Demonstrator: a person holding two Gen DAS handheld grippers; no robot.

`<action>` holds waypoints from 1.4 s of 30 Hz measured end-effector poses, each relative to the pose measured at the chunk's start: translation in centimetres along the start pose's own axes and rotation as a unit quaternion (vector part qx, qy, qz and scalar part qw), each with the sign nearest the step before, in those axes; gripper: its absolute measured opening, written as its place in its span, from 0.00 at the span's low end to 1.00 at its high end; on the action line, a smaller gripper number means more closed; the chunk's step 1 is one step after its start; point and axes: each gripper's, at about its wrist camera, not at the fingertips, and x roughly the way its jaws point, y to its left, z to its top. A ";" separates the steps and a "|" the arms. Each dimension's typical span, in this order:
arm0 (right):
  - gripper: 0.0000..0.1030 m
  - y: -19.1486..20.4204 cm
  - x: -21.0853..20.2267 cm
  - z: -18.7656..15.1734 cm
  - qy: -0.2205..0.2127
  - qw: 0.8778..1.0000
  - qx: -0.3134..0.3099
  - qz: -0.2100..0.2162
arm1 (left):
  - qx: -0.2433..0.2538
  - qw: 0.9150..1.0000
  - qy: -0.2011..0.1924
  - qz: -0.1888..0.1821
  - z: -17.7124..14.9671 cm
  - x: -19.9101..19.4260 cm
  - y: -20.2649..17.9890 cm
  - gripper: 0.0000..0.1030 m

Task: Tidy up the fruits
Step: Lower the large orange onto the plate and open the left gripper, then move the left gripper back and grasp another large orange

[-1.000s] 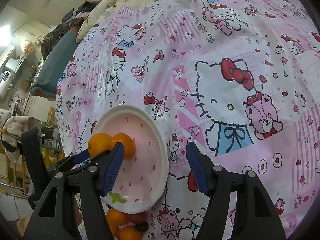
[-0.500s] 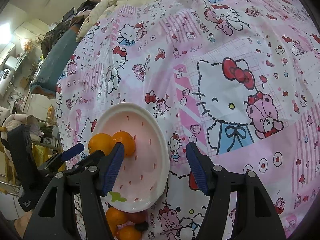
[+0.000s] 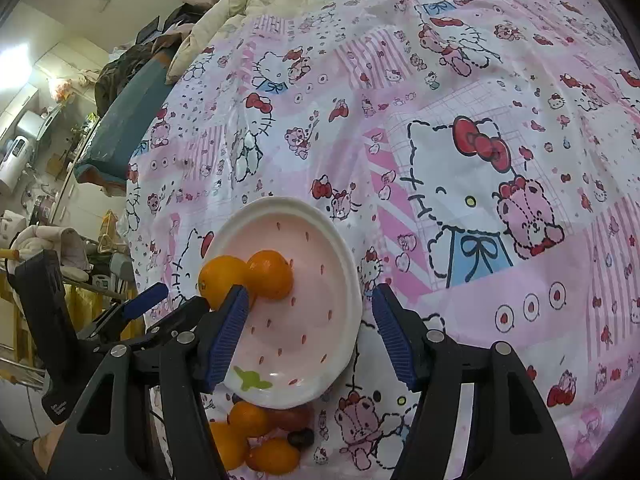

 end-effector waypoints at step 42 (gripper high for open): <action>0.65 -1.6 -4.6 -11.7 0.000 0.998 0.057 -0.028 | 0.008 0.994 0.104 -0.014 -14.6 -3.7 -0.2 0.84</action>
